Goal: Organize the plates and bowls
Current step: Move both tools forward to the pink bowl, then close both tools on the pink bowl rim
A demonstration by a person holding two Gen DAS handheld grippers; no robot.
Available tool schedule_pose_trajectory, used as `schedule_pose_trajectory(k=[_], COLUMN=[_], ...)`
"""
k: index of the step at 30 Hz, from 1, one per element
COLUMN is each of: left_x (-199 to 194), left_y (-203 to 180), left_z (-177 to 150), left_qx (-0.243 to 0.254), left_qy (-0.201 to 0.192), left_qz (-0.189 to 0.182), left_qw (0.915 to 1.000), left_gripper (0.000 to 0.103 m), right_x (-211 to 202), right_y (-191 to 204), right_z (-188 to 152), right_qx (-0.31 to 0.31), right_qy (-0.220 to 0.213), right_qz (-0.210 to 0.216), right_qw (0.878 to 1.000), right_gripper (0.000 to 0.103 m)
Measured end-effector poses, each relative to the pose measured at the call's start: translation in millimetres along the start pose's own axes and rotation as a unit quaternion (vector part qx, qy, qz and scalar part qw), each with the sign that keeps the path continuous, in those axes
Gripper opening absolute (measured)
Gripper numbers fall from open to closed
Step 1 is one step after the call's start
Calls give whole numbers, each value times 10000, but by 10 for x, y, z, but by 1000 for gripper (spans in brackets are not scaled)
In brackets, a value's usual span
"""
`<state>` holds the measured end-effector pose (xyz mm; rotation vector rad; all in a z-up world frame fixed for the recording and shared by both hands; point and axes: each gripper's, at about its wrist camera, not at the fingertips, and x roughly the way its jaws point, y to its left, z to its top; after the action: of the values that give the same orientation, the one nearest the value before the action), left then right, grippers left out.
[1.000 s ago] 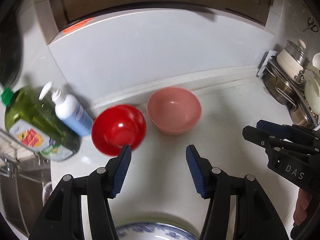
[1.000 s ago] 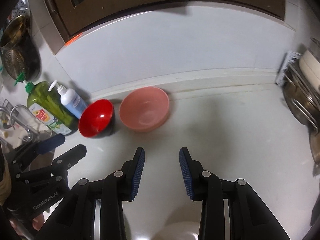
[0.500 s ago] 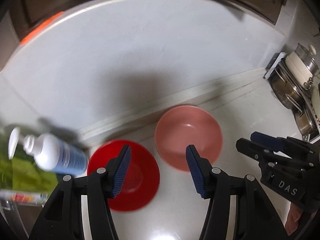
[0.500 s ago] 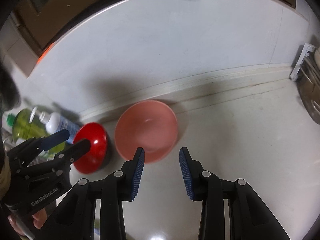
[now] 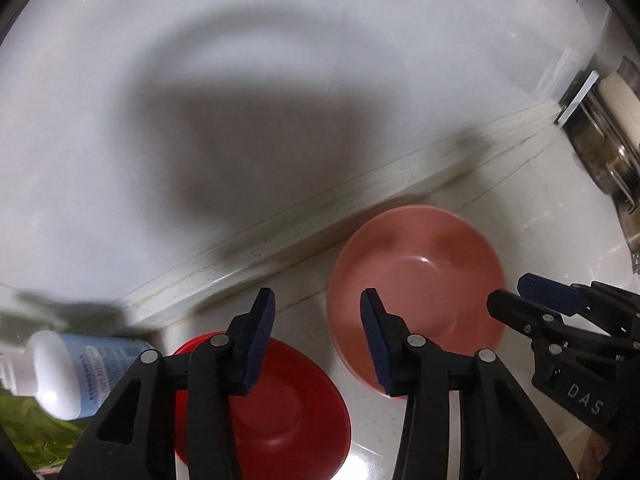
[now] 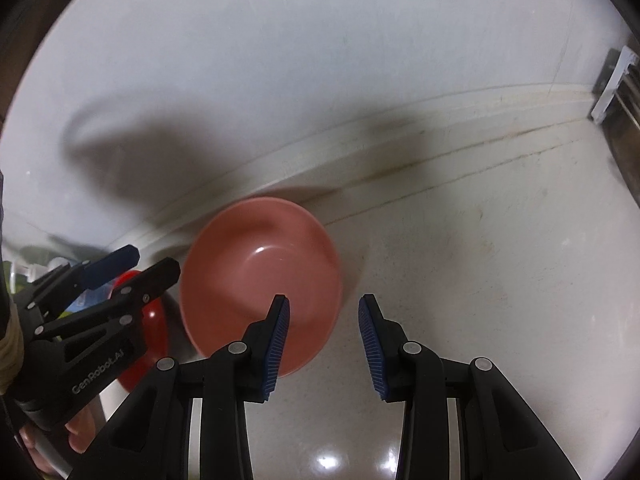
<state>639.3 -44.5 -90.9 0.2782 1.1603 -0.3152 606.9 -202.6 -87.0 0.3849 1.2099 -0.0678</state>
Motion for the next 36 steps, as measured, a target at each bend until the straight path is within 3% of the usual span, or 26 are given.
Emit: schedule_pose_trajectory(k=[8,10,12,16,25,36], left_x=[276,316,337,375,290,-357], left_y=[-45,-69,-84,-91,-72,-184], left_z=[60,68,71,60,-51,-249], left_qx=[-48,-28,-16,-116,-131,-333], left_qy=[263,310,327,390,258,-103], left_qz=[-90,-99,-96,-201,-185,-392], left_qw=[9996,9995,9994,9990,9994,9986], left_gripper=[31,25,22,10,8,8], right_x=[179,200,219,248,193,-283], right_y=[-37,-42,-51,-91,-72,-87], right_z=[32,31,33,42,20,-126], right_qx=[41,24,-12,42,-2,-96], right_qy=[188,225,271,318,205,-67], right_qz=[-24,-52,-40,-18,-135,-45], right_qw=[9998,9997,9996,9995,9997,9999], right_gripper=[36,32,21,15,9,9])
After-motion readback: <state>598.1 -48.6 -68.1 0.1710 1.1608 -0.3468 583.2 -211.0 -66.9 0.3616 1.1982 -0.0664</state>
